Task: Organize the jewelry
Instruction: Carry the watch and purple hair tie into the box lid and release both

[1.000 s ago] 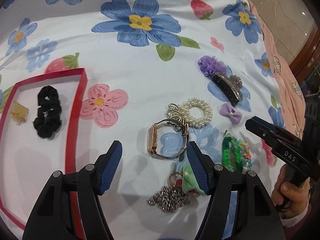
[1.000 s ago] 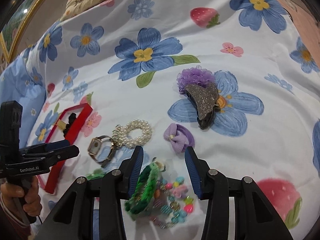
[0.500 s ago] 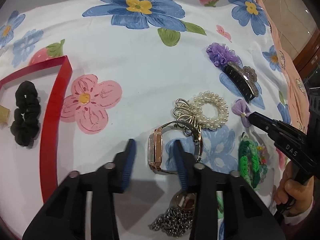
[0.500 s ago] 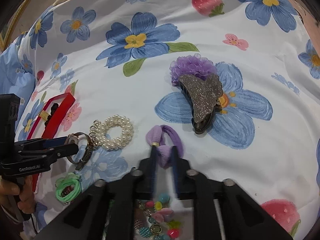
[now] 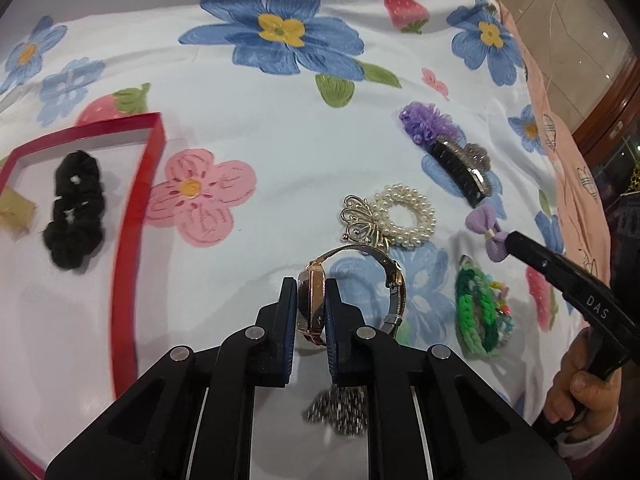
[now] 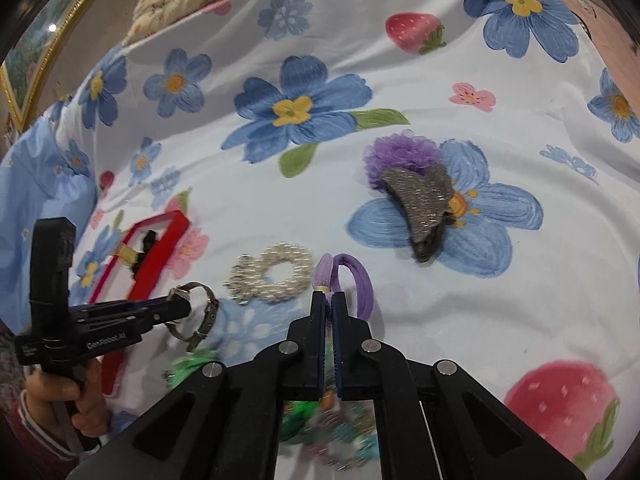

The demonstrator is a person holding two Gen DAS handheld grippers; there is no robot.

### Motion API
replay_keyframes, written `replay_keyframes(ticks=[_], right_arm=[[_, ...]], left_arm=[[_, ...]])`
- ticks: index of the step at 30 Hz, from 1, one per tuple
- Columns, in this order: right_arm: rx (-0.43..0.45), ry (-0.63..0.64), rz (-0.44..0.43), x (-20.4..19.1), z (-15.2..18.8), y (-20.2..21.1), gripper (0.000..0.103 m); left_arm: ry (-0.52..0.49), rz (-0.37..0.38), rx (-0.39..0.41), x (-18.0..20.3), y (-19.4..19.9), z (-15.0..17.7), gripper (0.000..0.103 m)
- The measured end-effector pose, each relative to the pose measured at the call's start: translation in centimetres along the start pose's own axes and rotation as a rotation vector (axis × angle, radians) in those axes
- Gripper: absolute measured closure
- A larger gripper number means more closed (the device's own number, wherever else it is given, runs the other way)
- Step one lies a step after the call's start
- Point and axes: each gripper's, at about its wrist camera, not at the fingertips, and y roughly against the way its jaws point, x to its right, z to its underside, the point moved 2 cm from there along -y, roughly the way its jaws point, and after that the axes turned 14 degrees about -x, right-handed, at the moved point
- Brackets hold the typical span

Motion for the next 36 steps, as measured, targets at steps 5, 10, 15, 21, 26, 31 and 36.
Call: replay_keyframes(ticks=[5, 10, 15, 21, 26, 31, 36], right_arm=[[0.002, 0.033, -0.047, -2.4, 0.4, 0.5, 0.100], [-0.005, 0.088, -0.080, -5.6, 0.8, 0.6, 0.100], [-0.013, 0.128, -0.103, -8.1, 1.3, 0.5, 0.100], [-0.024, 0.174, -0.132, -11.1, 1.8, 0.2, 0.100], [-0.034, 0.209, -0.152, -13.4, 1.9, -0.1, 0.100], [-0.044, 0.239, -0.172, -15.6, 1.9, -0.7, 0.100], [-0.058, 0.270, -0.194, -18.0, 1.7, -1.7, 0.100]], left_arm=[[0.017, 0.006, 0.036, -0.9, 2.4, 1.6, 0.092], [0.049, 0.005, 0.066, -2.5, 4.5, 3.0, 0.092], [0.084, 0.000, 0.098, -4.2, 6.4, 4.1, 0.092], [0.122, -0.015, 0.126, -6.5, 8.0, 5.3, 0.092], [0.161, -0.023, 0.140, -8.7, 8.9, 6.2, 0.092], [0.197, -0.038, 0.158, -10.8, 10.0, 7.0, 0.092], [0.230, -0.057, 0.172, -13.0, 11.0, 7.6, 0.092]])
